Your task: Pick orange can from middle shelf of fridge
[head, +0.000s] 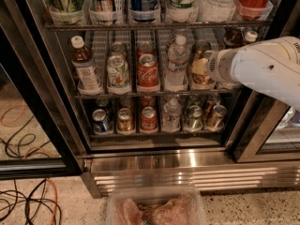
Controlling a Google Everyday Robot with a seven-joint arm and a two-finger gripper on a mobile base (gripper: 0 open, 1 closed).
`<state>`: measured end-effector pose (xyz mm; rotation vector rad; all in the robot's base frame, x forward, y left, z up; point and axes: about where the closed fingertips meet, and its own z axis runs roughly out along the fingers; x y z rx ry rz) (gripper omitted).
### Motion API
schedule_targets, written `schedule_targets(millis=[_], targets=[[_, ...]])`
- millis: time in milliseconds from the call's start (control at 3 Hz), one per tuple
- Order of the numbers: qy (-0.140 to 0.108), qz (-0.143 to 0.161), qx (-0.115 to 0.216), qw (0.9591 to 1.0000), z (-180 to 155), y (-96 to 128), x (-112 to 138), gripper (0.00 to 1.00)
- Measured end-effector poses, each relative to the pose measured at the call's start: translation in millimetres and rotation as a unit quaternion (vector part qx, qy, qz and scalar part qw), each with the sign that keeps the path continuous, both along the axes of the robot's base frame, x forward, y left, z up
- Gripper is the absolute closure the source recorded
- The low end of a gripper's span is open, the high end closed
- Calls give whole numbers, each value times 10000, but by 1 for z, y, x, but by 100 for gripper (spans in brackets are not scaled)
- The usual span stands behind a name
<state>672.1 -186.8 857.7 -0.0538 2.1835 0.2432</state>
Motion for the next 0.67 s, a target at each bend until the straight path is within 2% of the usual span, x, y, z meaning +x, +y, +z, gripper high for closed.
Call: schedule_targets(millis=[667], targets=[[7,28,45,10000,9,0,-3,100]])
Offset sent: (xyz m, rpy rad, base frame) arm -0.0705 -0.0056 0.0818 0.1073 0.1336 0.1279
